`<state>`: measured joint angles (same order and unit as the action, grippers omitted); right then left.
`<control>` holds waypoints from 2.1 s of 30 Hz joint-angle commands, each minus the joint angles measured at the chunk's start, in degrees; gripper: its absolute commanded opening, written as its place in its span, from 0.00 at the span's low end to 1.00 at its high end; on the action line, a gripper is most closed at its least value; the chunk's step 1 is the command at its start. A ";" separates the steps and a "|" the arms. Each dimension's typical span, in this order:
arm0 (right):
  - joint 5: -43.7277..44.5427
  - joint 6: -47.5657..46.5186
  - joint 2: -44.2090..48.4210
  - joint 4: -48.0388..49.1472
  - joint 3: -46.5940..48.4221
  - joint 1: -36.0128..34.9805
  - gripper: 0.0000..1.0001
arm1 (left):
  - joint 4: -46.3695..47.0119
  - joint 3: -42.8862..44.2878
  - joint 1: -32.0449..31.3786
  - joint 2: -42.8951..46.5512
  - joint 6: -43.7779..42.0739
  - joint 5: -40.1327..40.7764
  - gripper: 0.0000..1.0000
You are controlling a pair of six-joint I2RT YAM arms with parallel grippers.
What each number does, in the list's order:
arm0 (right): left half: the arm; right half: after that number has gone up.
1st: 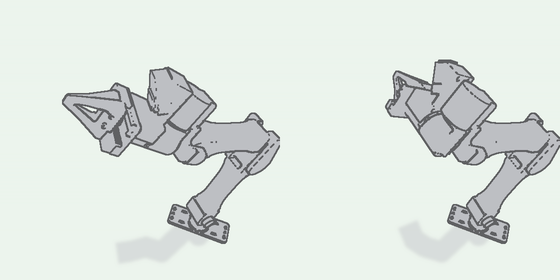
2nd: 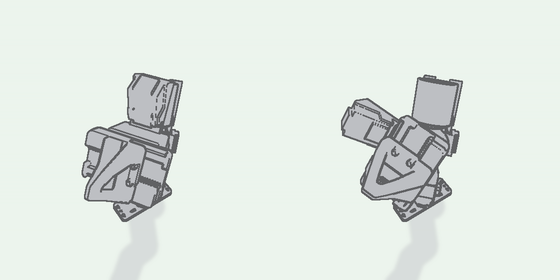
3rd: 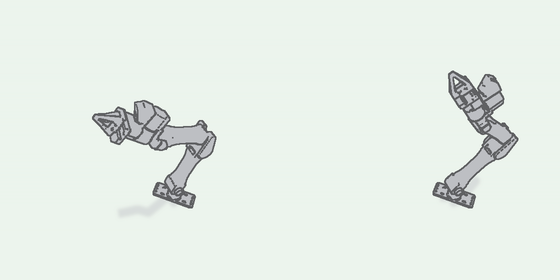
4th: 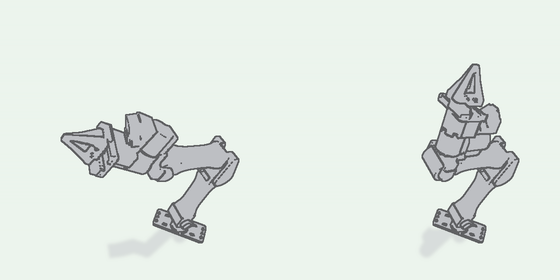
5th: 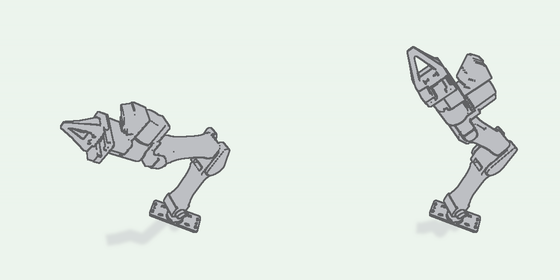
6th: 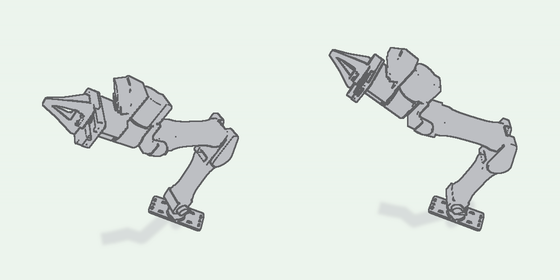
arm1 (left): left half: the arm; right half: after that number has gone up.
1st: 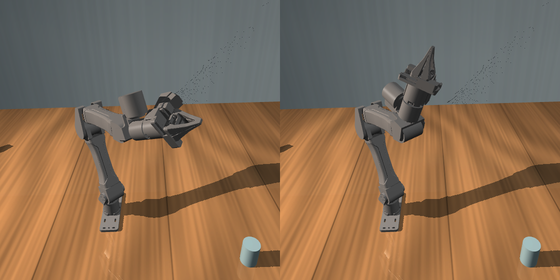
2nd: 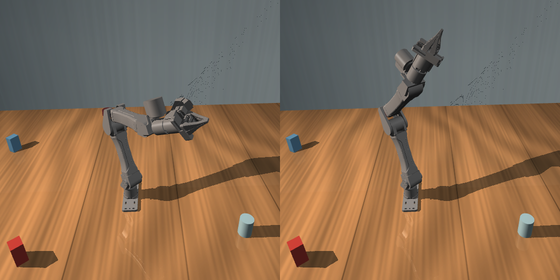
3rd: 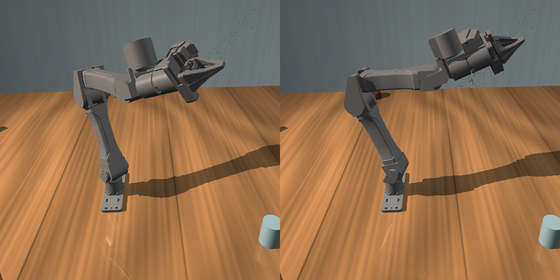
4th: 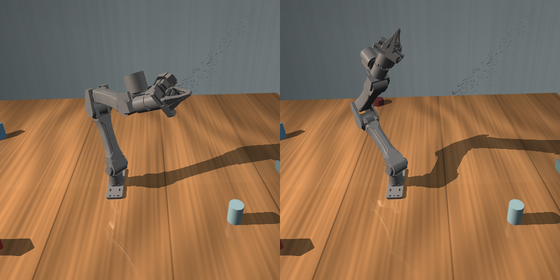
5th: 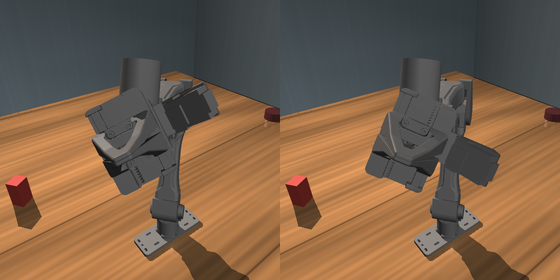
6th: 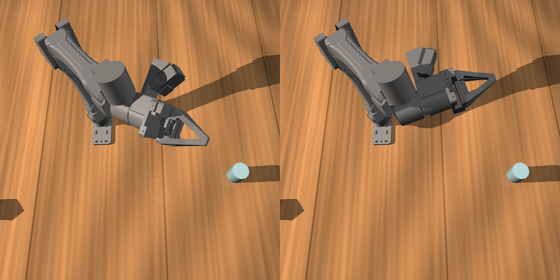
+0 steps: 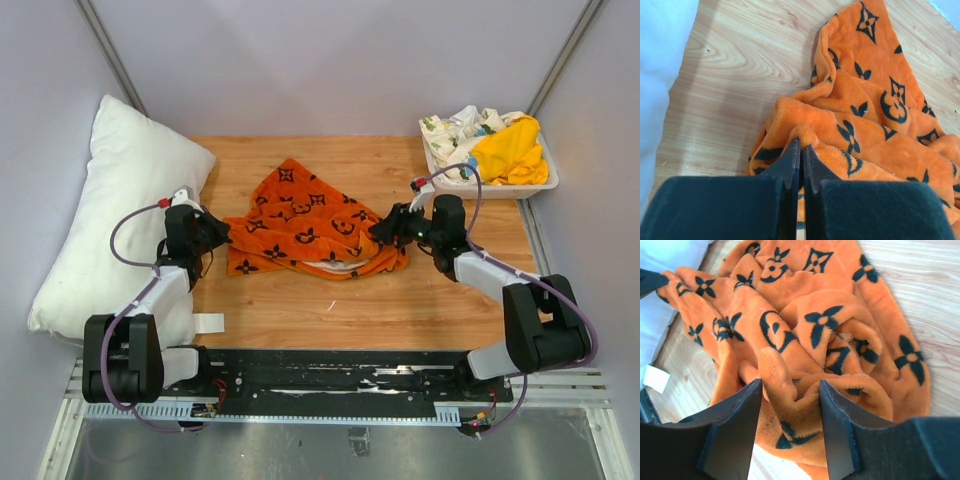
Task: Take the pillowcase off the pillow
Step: Fold the pillowcase at the center of the board.
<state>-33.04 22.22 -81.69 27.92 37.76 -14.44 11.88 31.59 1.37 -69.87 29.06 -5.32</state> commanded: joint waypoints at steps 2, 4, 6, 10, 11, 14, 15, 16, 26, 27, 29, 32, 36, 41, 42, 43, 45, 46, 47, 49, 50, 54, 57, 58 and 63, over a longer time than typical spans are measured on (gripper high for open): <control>-5.31 0.24 -1.55 4.41 1.34 0.56 0.33 | 1.66 1.57 -0.20 -0.41 -0.67 -0.84 0.00; -5.32 0.86 -1.47 4.69 1.40 0.87 0.15 | 1.65 1.69 -0.22 -0.25 -0.59 -0.61 0.00; -5.44 1.80 -0.92 4.92 1.74 1.45 0.02 | 1.63 2.02 -0.22 -0.04 -0.43 -0.66 0.00; -4.85 2.29 -0.11 3.61 2.79 2.53 0.01 | 1.66 2.42 -0.22 0.06 -0.23 -0.78 0.00; -4.32 2.14 0.25 3.02 2.87 2.69 0.01 | 1.66 2.43 -0.22 0.00 -0.23 -0.82 0.00; -3.66 1.96 1.42 2.55 2.37 2.96 0.15 | 1.66 2.21 -0.22 0.08 -0.15 -0.91 0.00; -4.16 1.70 1.76 2.49 2.39 3.00 0.27 | 1.64 2.10 -0.22 0.00 -0.14 -0.98 0.00; -4.45 1.48 2.01 2.38 2.52 3.01 0.33 | 1.65 2.14 -0.22 0.07 -0.14 -1.07 0.00; -11.62 1.76 -5.46 5.05 7.61 3.01 0.67 | 1.87 2.52 -0.22 -1.30 -0.26 -2.68 0.00; -11.88 1.77 -5.95 5.17 7.85 3.05 0.67 | 1.66 2.57 -0.21 -1.18 -0.38 -2.61 0.00; -12.51 1.78 -6.65 5.13 7.92 3.06 0.67 | 1.42 2.53 -0.22 -0.86 -0.64 -2.29 0.00; -12.84 1.54 -6.26 5.21 6.70 3.29 0.74 | 1.39 2.39 -0.22 -0.78 -0.76 -2.10 0.00; -13.70 1.47 -3.96 5.31 4.49 4.87 0.84 | 1.79 2.36 -0.22 -1.68 -0.55 -2.70 0.00; -14.37 1.39 -1.34 4.01 2.87 5.65 0.85 | 2.42 2.59 -0.22 -2.81 -0.24 -3.73 0.00; -14.41 1.42 -0.98 3.91 2.48 5.65 0.84 | 2.39 2.61 -0.22 -2.90 -0.28 -3.81 0.00; -14.38 1.42 -0.60 3.83 1.83 5.66 0.84 | 2.44 2.59 -0.22 -2.83 -0.31 -3.77 0.00; -14.26 1.27 0.24 3.53 0.81 5.78 0.83 | 2.44 2.51 -0.22 -2.67 -0.32 -3.65 0.00; -14.17 1.18 0.67 3.27 0.28 5.83 0.82 | 2.42 2.51 -0.22 -2.65 -0.32 -3.64 0.00; -14.10 1.09 1.09 3.07 -0.11 6.03 0.82 | 2.44 2.55 -0.22 -2.64 -0.27 -3.71 0.00; -14.07 0.85 1.85 2.57 -0.96 6.23 0.80 | 2.50 2.53 -0.22 -2.64 -0.19 -3.77 0.00; -14.07 0.64 2.22 2.18 -1.21 6.45 0.79 | 2.56 2.58 -0.22 -2.69 -0.23 -3.81 0.00; -13.94 0.13 3.64 1.10 -2.09 7.11 0.74 | 2.60 2.51 -0.22 -2.64 -0.23 -3.86 0.00; -13.83 0.11 4.03 1.03 -2.63 7.39 0.70 | 2.71 2.46 -0.22 -2.65 -0.15 -4.03 0.00; -13.81 0.11 4.16 1.03 -2.80 7.39 0.70 | 2.74 2.42 -0.22 -2.69 -0.19 -4.12 0.00; -12.59 -0.04 4.74 0.97 -4.42 7.68 0.74 | 2.71 2.35 -0.22 -2.38 -0.14 -4.17 0.00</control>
<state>-46.06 23.44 -78.41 28.82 34.92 -8.03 12.82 32.47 1.37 -72.60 28.93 -8.73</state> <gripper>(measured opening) 0.704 0.020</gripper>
